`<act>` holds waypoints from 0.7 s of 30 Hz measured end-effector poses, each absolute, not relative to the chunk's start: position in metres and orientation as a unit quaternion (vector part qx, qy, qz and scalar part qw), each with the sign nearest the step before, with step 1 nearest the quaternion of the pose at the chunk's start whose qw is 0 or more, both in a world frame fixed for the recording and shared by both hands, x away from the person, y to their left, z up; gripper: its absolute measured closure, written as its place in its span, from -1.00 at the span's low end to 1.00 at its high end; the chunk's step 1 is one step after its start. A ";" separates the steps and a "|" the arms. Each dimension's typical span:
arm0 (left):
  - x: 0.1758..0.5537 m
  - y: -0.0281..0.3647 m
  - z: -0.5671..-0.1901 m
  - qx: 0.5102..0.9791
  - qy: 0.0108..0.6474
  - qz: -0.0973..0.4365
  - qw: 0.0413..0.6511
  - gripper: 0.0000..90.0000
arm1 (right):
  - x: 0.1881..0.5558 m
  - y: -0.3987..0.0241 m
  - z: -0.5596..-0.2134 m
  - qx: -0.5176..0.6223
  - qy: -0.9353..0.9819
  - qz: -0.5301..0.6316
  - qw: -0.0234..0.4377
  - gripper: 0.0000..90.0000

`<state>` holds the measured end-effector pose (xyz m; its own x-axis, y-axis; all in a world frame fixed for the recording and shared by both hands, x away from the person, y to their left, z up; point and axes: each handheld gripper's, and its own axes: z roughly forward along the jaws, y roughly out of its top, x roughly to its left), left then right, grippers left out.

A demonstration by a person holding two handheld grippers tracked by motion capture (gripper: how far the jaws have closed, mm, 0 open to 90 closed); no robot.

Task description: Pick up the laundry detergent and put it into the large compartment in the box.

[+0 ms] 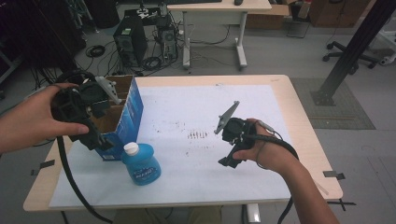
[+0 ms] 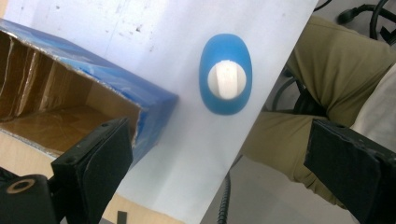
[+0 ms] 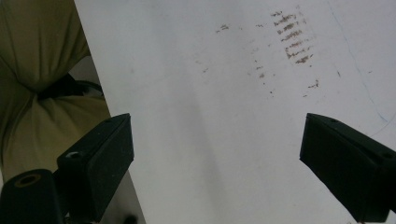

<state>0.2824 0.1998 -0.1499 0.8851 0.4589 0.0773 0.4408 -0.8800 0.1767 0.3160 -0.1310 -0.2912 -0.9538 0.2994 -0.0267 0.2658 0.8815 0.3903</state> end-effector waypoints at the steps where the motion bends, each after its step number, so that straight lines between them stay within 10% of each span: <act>1: 0.282 0.198 -0.151 0.967 0.235 0.059 0.080 -0.83 | 0.316 -0.131 -0.291 0.145 0.969 0.195 0.043 -0.78; 21: 0.290 0.177 -0.170 0.969 0.233 0.049 0.064 -0.82 | 0.314 -0.136 -0.293 0.148 0.968 0.198 0.043 -0.78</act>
<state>0.2905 0.1765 -0.1698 0.8862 0.4587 0.0652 0.4460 -0.8827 0.1479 0.3140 -0.1358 -0.2928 -0.9522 0.3044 -0.0247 0.2704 0.8778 0.3955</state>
